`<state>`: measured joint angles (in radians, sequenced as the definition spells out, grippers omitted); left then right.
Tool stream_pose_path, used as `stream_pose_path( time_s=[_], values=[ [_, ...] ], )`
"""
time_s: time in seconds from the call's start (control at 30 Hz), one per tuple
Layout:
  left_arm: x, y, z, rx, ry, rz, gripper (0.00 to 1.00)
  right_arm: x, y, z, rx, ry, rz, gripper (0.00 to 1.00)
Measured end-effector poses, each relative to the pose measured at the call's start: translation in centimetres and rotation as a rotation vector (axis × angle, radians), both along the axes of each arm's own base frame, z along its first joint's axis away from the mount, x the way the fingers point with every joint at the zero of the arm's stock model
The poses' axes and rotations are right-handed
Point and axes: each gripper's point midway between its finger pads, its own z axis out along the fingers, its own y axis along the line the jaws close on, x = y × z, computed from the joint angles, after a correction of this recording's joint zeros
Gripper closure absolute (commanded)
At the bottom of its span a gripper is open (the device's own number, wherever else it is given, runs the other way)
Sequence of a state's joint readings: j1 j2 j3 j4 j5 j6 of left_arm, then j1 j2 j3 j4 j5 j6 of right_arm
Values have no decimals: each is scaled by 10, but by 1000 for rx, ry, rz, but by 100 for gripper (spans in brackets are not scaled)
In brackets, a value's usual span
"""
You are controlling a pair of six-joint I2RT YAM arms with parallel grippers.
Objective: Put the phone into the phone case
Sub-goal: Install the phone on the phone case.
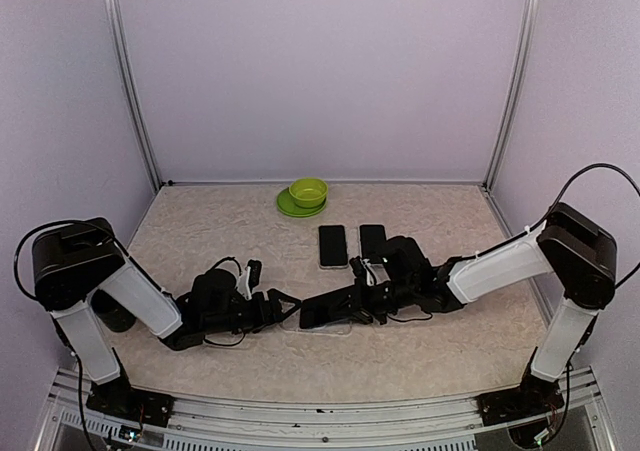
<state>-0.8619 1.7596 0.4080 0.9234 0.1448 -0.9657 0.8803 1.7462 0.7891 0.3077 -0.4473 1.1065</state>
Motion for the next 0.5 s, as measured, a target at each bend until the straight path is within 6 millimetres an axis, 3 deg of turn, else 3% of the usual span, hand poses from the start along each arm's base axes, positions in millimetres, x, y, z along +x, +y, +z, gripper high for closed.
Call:
stream_pose_path(
  time_s=[0.5],
  values=[
    [-1,-1,0,0,0,-3,22,0,7,-6,65,74,27,100]
  ],
)
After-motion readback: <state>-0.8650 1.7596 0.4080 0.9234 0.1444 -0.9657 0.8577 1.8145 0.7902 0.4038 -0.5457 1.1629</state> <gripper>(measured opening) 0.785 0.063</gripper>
